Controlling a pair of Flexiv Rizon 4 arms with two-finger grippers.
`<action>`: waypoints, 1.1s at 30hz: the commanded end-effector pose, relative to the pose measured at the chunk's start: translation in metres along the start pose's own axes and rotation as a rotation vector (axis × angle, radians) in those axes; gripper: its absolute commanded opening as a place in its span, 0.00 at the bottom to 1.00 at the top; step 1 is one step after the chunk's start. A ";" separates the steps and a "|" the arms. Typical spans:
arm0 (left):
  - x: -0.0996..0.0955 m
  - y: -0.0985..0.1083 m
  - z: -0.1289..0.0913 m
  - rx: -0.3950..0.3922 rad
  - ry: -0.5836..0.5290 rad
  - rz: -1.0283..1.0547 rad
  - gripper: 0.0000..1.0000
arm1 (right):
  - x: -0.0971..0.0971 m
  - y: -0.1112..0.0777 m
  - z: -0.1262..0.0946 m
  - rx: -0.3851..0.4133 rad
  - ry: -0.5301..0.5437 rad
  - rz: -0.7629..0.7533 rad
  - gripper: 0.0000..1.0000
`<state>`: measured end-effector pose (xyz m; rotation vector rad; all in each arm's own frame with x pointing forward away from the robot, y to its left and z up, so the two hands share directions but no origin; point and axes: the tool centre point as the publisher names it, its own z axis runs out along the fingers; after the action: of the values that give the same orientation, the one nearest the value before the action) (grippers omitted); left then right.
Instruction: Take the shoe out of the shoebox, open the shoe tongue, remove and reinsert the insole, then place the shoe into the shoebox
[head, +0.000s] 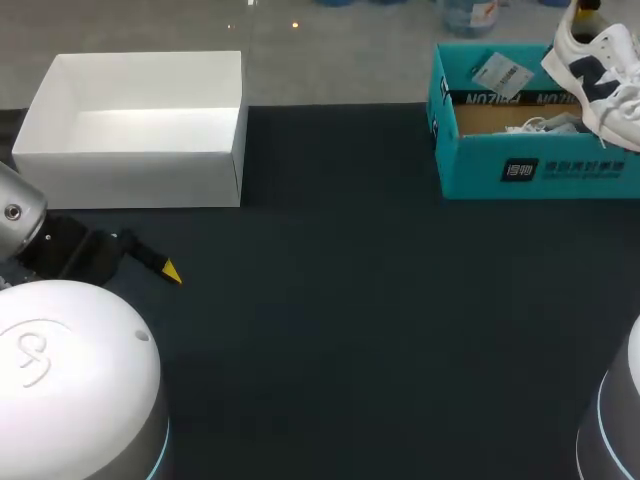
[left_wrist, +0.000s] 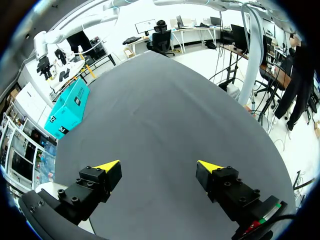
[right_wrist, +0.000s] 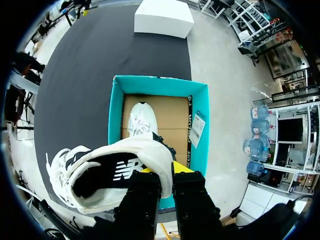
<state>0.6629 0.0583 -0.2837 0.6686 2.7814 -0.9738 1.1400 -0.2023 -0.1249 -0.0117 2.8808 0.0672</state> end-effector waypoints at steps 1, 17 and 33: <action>0.000 -0.001 0.000 -0.003 0.002 0.000 1.00 | -0.033 -0.005 0.005 0.012 0.054 0.004 0.00; 0.000 -0.001 0.000 -0.003 0.002 0.000 1.00 | -0.050 -0.020 0.010 0.057 0.064 0.035 0.00; 0.000 -0.001 0.000 -0.003 0.002 0.000 1.00 | -0.050 -0.020 0.010 0.057 0.064 0.035 0.00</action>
<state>0.6629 0.0583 -0.2837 0.6686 2.7814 -0.9737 1.1911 -0.2210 -0.1251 0.0498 2.9431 -0.0058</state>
